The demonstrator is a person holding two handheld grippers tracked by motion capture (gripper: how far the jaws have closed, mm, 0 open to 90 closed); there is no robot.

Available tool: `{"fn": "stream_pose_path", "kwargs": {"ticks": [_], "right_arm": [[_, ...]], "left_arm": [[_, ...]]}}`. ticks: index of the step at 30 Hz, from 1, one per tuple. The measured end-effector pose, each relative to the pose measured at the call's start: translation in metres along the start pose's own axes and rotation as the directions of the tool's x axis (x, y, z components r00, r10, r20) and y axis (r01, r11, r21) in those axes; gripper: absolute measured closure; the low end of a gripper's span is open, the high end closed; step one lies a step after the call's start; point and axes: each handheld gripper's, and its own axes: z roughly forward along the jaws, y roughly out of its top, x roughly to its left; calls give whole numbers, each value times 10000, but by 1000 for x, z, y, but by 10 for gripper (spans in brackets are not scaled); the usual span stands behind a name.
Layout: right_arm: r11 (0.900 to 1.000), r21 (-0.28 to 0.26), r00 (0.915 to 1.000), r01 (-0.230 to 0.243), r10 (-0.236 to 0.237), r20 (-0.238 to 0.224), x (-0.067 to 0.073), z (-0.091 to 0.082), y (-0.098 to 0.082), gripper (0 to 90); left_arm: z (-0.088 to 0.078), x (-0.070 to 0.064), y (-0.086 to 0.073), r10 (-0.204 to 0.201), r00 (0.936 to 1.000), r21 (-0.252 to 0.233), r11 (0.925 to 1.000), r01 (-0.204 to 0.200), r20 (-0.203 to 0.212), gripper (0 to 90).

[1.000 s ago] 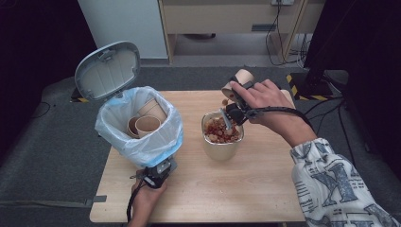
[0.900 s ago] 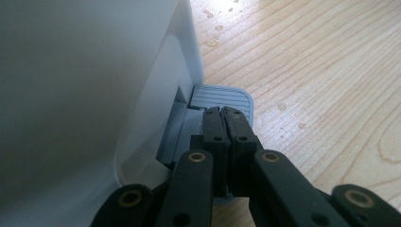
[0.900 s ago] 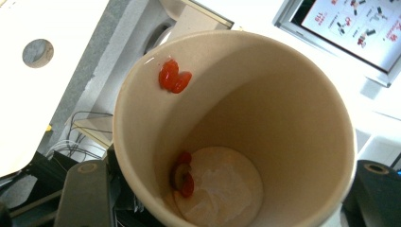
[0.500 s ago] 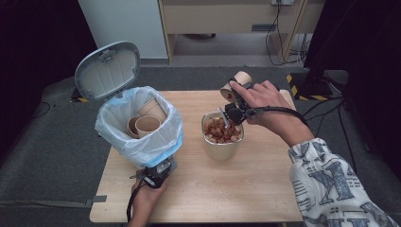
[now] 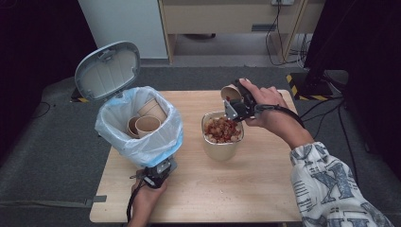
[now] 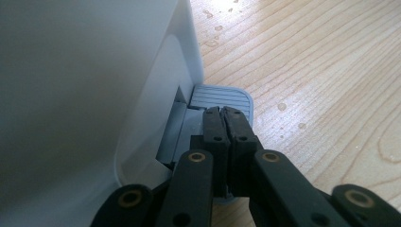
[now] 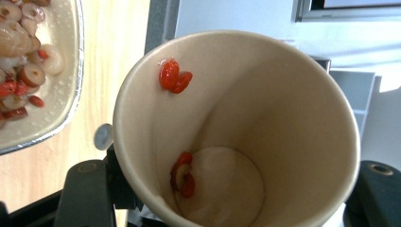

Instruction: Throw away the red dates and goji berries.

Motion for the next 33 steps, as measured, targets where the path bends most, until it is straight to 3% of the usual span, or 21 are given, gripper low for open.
{"fn": "stream_pose_path", "kwargs": {"ticks": [4, 5, 11, 14, 22, 28, 33], "right_arm": [[9962, -228, 9960, -845, 838, -315, 1, 0, -8, 312], [9949, -200, 9946, -993, 986, -311, 2, 0, -10, 311], [9870, -136, 9857, -1602, 1592, -551, 6, 3, -22, 311], [9758, -235, 9741, -2174, 2153, -690, 6, 3, -29, 311], [9486, -247, 9454, -3156, 3121, -933, 8, 3, -46, 311], [9409, -125, 9374, -3385, 3360, -921, 10, 1, -56, 311], [9299, -137, 9256, -3676, 3644, -1022, 13, 1, -62, 311]], "left_arm": [[0, 0, 0, -25, 10000, -3, 10000, 25, 5, 875], [0, 1, 0, 143, 9999, 5, 9999, -143, -1, 875], [0, 1, 0, 81, 10000, 11, 10000, -81, 6, 876], [0, 0, 0, 99, 10000, 10, 10000, -99, 1, 875], [0, 1, 0, 145, 9999, 64, 9999, -145, -11, 875], [-1, 1, 0, 171, 9999, 79, 9998, -170, -14, 875], [-1, 1, 0, 186, 9998, 95, 9998, -186, -15, 875]]}}
